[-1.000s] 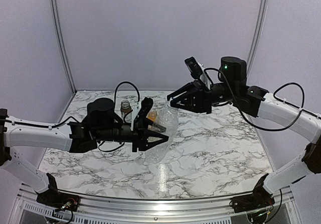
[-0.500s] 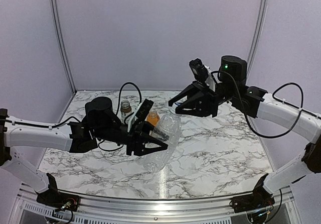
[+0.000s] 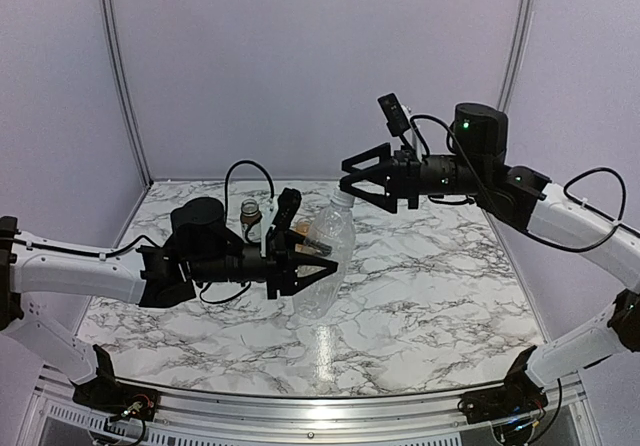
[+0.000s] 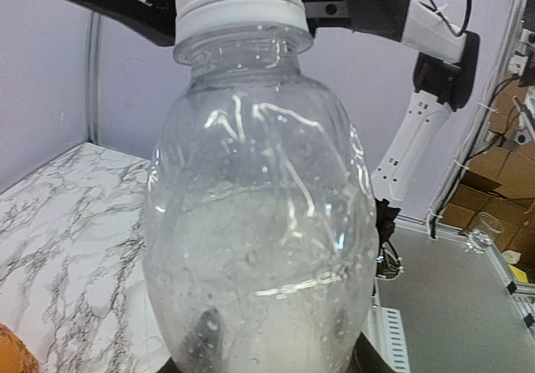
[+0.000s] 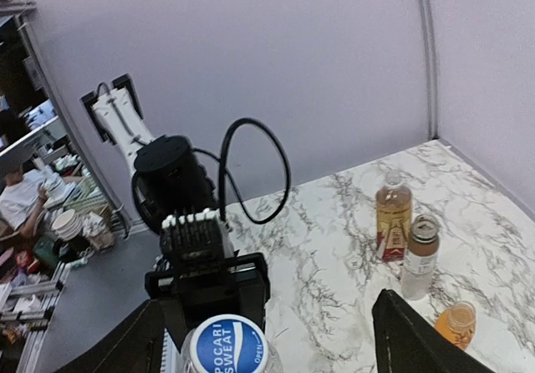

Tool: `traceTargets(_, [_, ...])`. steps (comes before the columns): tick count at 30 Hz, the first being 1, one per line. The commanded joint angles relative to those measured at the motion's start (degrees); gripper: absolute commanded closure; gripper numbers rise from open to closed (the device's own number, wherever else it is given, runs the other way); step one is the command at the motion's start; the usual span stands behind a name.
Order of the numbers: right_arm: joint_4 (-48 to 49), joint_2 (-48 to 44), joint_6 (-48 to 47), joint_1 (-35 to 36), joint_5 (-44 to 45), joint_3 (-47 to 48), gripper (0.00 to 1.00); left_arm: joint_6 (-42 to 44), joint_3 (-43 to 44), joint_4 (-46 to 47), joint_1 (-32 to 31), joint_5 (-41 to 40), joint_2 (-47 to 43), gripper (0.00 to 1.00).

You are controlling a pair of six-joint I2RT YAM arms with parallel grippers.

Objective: Unscrew the bottle caps
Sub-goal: Unscrew the bottle cap from the plastic bottle.

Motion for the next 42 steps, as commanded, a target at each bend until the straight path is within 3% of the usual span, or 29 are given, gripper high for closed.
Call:
traceTargets(1, [-2.74, -2.03, 5.01, 0.38, 14.38, 3.09, 0.18, 3.49, 0.38, -0.86, -0.64, -8.98, 1.63, 0.74])
traceTargets(11, [-7.77, 1.11, 6.76, 4.37, 27.55, 5.71, 0.18, 4.56, 1.93, -3.64, -1.29, -17.34, 2.34, 0.75])
traceTargets(20, [-9.17, 4.07, 6.68, 6.33, 27.09, 6.68, 0.30, 4.74, 2.04, -4.36, -1.30, -19.49, 2.07, 0.76])
traceTargets(33, [-7.13, 5.26, 7.49, 6.44, 22.27, 5.72, 0.68, 5.14, 1.41, -4.86, -1.37, -21.67, 1.30, 0.76])
traceTargets(40, [-5.51, 4.54, 7.08, 6.46, 21.47, 4.66, 1.00, 4.88, 0.84, -4.96, -1.38, -22.07, 0.85, 0.76])
traceTargets(42, [-5.11, 4.42, 6.91, 6.48, 21.25, 4.37, 1.00, 4.55, 0.74, -5.00, -1.35, -21.93, 0.74, 0.76])
